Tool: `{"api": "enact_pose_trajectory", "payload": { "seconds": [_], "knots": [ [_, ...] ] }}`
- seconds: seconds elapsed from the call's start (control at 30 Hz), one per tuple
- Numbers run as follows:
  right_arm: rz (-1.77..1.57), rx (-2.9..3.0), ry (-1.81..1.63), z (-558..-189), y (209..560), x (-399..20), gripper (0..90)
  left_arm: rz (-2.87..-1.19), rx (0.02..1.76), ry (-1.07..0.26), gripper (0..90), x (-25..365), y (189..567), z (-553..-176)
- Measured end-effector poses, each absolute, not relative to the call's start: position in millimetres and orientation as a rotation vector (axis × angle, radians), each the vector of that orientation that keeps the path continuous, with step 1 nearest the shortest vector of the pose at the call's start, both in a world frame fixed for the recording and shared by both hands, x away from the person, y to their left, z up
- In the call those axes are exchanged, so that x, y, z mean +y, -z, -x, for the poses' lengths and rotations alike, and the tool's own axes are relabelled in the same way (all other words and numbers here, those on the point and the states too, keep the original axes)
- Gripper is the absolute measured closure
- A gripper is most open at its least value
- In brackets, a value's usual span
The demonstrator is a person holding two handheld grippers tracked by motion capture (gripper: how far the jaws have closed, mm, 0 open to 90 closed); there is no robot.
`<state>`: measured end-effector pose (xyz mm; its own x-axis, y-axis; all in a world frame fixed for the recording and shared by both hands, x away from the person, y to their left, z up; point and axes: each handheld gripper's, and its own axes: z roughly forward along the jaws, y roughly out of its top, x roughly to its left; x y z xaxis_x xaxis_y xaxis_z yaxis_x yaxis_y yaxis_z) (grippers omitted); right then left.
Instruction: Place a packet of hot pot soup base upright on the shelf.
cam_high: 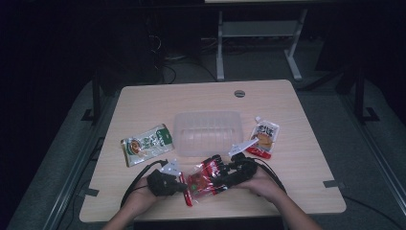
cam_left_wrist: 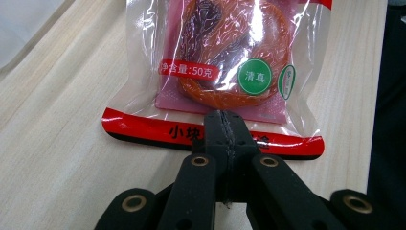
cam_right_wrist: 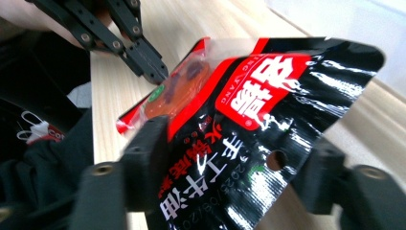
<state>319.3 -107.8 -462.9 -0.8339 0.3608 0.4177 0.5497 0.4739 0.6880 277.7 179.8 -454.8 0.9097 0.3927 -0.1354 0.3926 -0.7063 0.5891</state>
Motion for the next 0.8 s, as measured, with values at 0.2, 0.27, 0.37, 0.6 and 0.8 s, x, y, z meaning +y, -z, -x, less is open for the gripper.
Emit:
{"api": "enact_pose_trajectory", "payload": {
  "seconds": [0.2, 0.27, 0.37, 0.6, 0.8],
  "knots": [
    [0.747, -2.486, 1.348, -321.0, 459.0, -113.4, 63.0, -2.426, 0.560, 0.000, 89.9, 179.9, 455.0, -277.8],
    [0.728, -2.482, 1.348, -320.5, 458.6, -112.7, 69.0, -2.427, 0.560, 0.000, 89.9, 179.9, 455.0, -277.8],
    [0.685, -2.505, 1.337, -320.6, 458.0, -108.1, 75.2, -2.426, 0.556, -0.001, 89.9, 180.1, 455.1, -278.0],
    [0.618, -2.538, 1.331, -318.6, 456.4, -105.2, 85.1, -2.426, 0.557, 0.002, 89.9, 180.5, 455.1, -278.2],
    [0.577, -2.524, 1.338, -316.2, 454.9, -104.6, 88.8, -2.423, 0.562, 0.010, 89.9, 181.0, 455.2, -278.7]
  ]
}}
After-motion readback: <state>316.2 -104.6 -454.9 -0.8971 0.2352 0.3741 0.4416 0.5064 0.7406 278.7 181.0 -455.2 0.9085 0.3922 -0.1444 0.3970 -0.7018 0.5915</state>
